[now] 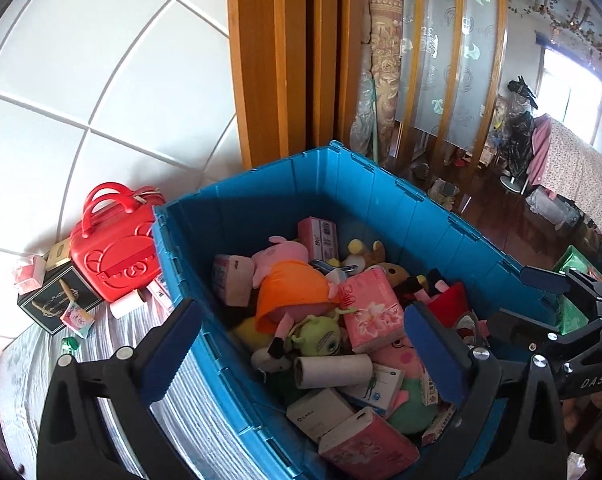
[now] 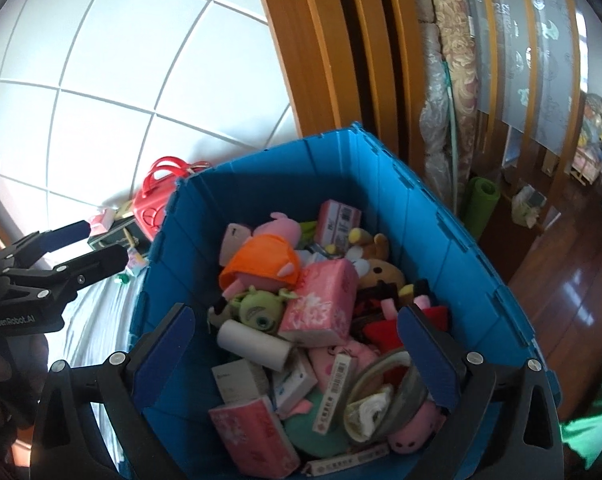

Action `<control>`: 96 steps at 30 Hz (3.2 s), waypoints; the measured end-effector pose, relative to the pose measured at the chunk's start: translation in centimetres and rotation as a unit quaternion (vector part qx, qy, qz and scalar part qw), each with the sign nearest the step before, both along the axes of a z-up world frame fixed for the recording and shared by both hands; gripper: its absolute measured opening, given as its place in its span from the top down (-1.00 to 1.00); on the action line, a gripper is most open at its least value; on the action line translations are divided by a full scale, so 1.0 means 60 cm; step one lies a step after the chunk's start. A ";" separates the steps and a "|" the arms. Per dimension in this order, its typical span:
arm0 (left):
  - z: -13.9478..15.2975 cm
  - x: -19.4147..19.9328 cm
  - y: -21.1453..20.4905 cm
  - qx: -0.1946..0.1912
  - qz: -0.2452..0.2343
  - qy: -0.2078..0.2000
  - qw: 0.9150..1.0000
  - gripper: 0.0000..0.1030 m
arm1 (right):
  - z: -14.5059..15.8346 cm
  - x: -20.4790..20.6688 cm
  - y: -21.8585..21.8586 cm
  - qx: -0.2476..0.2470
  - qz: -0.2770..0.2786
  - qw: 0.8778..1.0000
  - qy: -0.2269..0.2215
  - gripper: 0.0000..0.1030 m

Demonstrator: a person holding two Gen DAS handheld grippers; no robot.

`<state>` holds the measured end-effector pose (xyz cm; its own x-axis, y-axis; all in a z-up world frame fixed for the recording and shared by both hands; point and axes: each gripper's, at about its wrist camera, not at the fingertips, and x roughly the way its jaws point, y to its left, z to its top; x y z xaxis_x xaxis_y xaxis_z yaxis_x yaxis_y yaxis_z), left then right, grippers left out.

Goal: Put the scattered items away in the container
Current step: 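Open both tools over the crate to drop the roller and tape, then withdraw both open tools from the crate back over the bed, then grasp the green jar with the left tool while the right tool grasps the white paper roll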

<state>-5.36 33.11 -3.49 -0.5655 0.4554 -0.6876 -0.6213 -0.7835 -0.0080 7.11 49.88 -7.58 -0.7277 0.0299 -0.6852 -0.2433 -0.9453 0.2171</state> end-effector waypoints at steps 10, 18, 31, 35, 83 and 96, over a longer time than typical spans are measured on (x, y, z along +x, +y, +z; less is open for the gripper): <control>-0.005 -0.012 -0.123 0.005 0.070 0.002 0.998 -1.00 | 0.007 -0.044 -0.084 0.007 0.064 0.998 0.008 -1.00; -0.010 -0.031 -0.258 0.004 0.142 0.008 0.990 -1.00 | 0.010 -0.097 -0.186 0.018 0.127 0.992 0.015 -1.00; -0.027 -0.079 -0.439 -0.006 0.199 0.003 0.980 -1.00 | 0.005 -0.184 -0.369 0.032 0.200 0.979 0.010 -1.00; -0.041 -0.102 -0.489 -0.007 0.213 -0.001 0.977 -1.00 | 0.002 -0.208 -0.417 0.039 0.209 0.977 0.009 -1.00; -0.668 -0.670 -0.800 -0.005 0.299 -0.071 0.952 -1.00 | -0.622 -0.902 -0.669 0.326 0.294 0.896 -0.074 -0.88; -0.693 -0.707 -0.800 -0.013 0.306 -0.082 0.949 -0.62 | -0.628 -0.943 -0.670 0.248 0.352 0.894 -0.120 -0.10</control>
<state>-47.81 -14.90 -45.05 -0.6024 0.0593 -0.7960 -0.0430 -0.9982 -0.0417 -49.50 9.65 -45.25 -0.5189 -0.0341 -0.8541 0.4675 -0.8479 -0.2501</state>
